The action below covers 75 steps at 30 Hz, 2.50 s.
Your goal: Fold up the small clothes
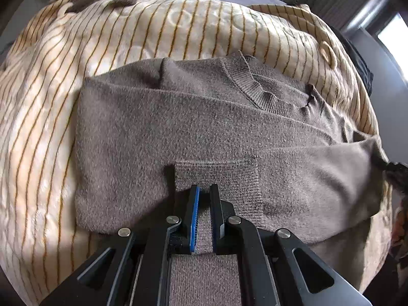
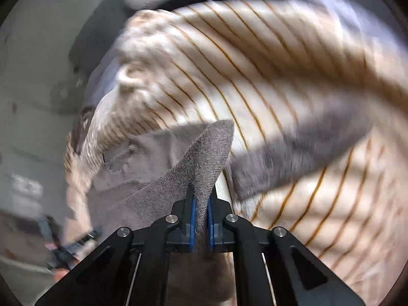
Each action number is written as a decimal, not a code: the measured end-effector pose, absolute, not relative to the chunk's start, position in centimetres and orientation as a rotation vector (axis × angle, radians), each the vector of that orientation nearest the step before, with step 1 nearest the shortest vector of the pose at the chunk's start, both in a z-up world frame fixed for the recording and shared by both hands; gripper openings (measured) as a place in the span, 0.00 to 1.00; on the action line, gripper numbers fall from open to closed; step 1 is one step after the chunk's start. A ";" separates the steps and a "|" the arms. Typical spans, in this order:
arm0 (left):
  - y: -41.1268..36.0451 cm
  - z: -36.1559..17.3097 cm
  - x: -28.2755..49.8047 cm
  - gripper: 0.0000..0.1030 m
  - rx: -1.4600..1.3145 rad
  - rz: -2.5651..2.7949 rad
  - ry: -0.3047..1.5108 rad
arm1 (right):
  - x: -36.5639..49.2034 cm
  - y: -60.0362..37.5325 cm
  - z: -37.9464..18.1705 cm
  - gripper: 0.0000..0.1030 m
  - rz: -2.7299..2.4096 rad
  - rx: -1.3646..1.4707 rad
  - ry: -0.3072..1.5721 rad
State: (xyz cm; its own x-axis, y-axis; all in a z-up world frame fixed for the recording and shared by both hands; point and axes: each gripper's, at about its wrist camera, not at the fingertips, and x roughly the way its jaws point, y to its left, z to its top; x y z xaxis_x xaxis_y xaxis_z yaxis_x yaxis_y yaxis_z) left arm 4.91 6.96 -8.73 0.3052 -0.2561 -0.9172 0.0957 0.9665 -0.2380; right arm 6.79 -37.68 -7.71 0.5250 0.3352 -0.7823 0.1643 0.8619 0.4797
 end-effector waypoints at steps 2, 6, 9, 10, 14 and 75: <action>6.1 -8.9 5.1 0.08 -0.119 -0.236 1.239 | 7.1 -37.0 -7.1 0.08 0.058 0.420 1.038; 5.3 -9.6 5.5 0.08 -0.101 -0.230 1.234 | 7.8 -38.2 -11.3 0.08 -0.013 0.375 1.146; 5.9 -9.4 5.7 0.08 -0.122 -0.245 1.238 | 6.8 -40.0 -12.1 0.08 -0.017 0.541 1.107; 6.4 -9.2 5.8 0.08 -0.107 -0.228 1.235 | 6.5 -40.4 -12.0 0.09 -0.026 0.578 1.103; 8.3 -8.2 5.5 0.08 -0.086 -0.174 1.225 | 5.4 -40.6 -10.3 0.14 -0.090 0.561 1.112; 9.4 -4.4 -1.8 0.08 0.019 -0.101 1.366 | -2.6 -29.1 -7.6 0.53 -0.079 0.444 1.274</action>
